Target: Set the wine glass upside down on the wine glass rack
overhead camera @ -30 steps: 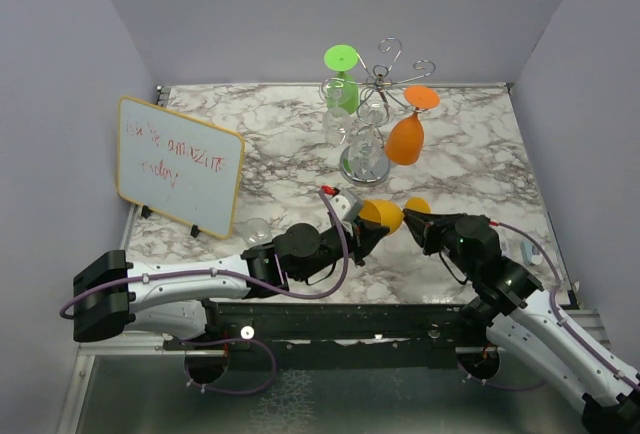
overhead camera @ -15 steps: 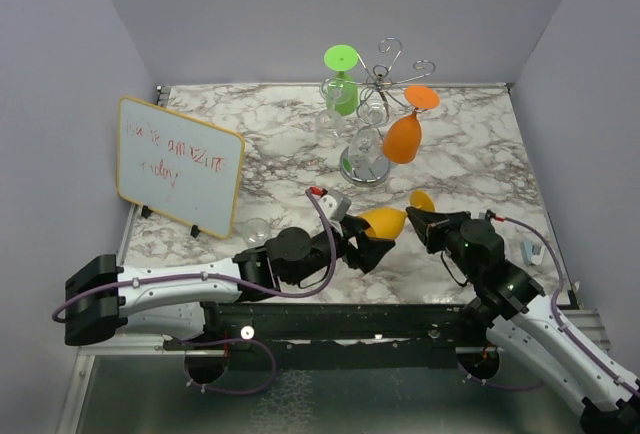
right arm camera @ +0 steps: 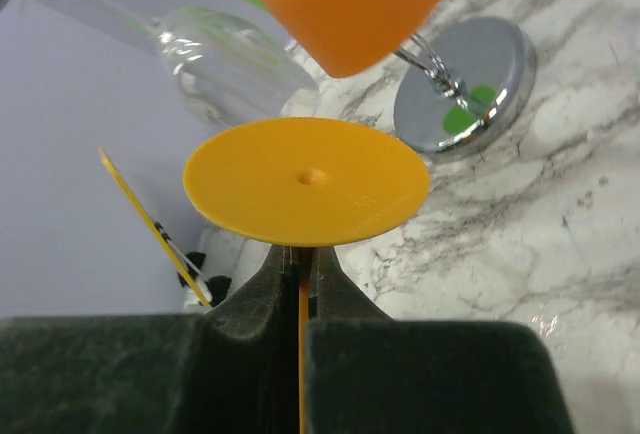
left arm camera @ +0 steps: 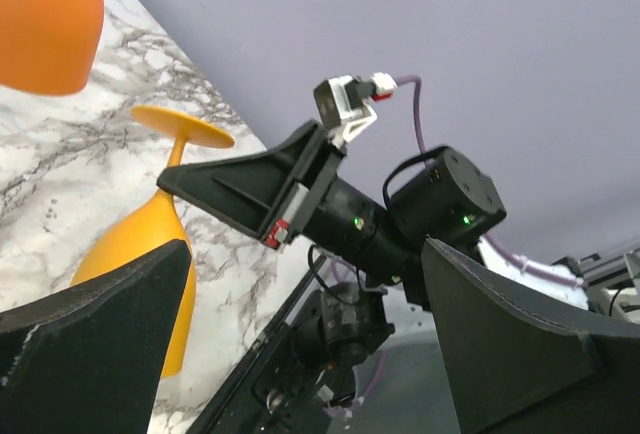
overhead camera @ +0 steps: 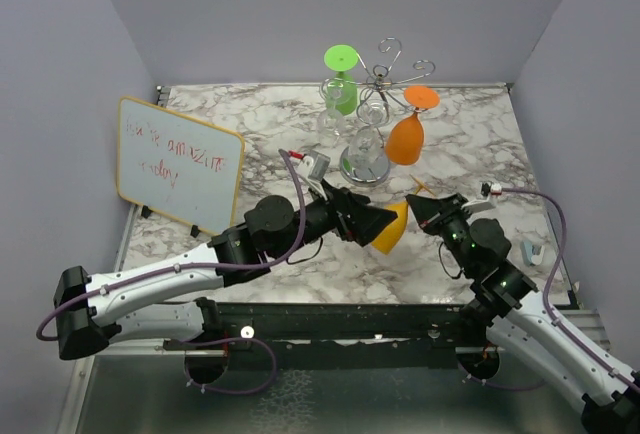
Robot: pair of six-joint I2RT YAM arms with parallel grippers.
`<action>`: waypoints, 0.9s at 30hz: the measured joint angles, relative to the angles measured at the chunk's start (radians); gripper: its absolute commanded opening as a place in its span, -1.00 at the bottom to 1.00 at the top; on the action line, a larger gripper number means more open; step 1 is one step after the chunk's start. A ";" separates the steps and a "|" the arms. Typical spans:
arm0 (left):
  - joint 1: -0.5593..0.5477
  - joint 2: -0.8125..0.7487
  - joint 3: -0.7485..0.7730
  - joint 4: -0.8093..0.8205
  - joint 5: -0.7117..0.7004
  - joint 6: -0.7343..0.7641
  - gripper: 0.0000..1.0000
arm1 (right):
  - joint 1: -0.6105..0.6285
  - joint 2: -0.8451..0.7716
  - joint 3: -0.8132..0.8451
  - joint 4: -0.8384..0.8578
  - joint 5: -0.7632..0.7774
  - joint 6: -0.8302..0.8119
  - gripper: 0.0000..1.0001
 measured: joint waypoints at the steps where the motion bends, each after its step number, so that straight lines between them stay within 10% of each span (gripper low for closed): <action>1: 0.014 0.002 0.015 -0.009 0.027 -0.015 0.98 | 0.000 0.000 -0.001 0.034 -0.014 -0.066 -0.99; 15: 0.177 0.121 0.039 0.051 0.307 -0.283 0.96 | 0.000 -0.072 -0.148 0.459 -0.363 -0.661 -0.99; 27: 0.235 0.171 0.027 0.064 0.306 -0.457 0.03 | 0.000 -0.054 -0.205 0.632 -0.580 -0.757 -0.99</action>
